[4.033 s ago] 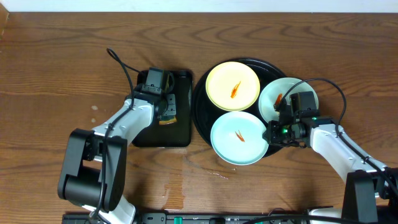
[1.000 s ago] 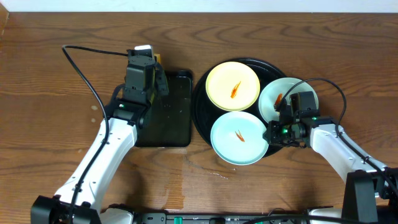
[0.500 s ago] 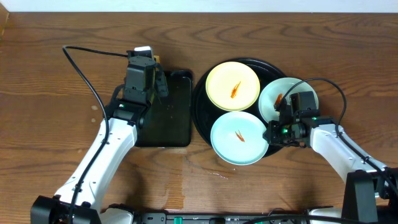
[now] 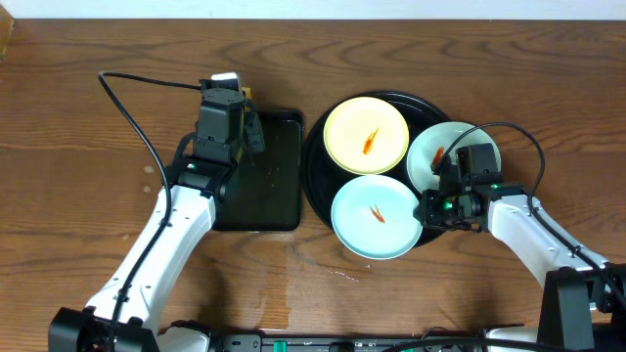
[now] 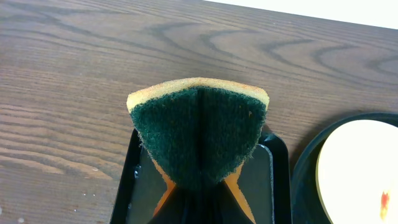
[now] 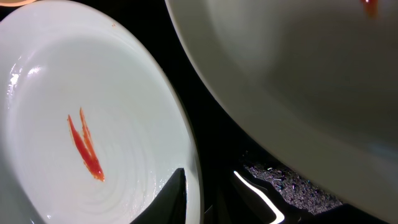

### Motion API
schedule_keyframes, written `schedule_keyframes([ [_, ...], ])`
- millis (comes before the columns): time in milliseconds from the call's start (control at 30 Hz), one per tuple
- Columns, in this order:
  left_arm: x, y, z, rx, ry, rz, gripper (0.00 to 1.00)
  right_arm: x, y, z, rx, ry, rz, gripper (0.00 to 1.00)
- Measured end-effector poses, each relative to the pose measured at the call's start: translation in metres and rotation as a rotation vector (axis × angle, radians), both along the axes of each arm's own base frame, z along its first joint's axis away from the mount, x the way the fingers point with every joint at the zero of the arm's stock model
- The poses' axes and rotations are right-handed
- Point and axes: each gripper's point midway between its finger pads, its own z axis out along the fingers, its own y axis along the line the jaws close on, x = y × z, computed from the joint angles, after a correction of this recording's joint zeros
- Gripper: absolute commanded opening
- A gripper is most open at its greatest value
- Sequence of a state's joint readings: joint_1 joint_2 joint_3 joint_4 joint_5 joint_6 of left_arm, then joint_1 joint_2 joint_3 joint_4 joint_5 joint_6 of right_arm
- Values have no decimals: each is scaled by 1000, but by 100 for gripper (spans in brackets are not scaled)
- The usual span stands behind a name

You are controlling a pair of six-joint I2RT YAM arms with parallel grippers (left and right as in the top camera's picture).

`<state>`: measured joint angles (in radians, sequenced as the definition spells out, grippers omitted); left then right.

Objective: Clean dirty plates on tray and stack at the side
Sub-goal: 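Lift the sponge with the left gripper and hold it above the tray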

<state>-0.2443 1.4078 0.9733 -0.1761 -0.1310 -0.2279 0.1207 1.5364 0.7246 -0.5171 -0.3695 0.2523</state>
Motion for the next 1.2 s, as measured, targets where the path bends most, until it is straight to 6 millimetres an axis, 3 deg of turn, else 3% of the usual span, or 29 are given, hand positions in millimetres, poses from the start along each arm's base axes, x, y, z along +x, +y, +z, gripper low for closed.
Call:
schedule_keyframes([
  [200,-3,1,-4,4,19,0,7,0,0,0,0,0,0,13],
  [367,-20,5,-21,5,117,20,8,0,0,0,0,-2,0,13],
  [500,-37,4,-46,-19,238,36,7,0,0,0,0,-2,0,14],
  [633,-49,-5,-84,-55,384,19,7,0,0,0,0,-2,0,16],
  [733,-55,-13,-105,-84,460,-1,7,0,0,0,0,-2,0,11],
  [867,-57,-19,-108,-109,476,-19,8,0,0,0,0,-1,-1,9],
  [1000,-62,-25,-109,-142,503,-43,7,1,0,0,0,-2,0,1],
  [1200,-67,-33,-110,-181,524,-72,7,0,0,0,-1,-1,-1,1],
])
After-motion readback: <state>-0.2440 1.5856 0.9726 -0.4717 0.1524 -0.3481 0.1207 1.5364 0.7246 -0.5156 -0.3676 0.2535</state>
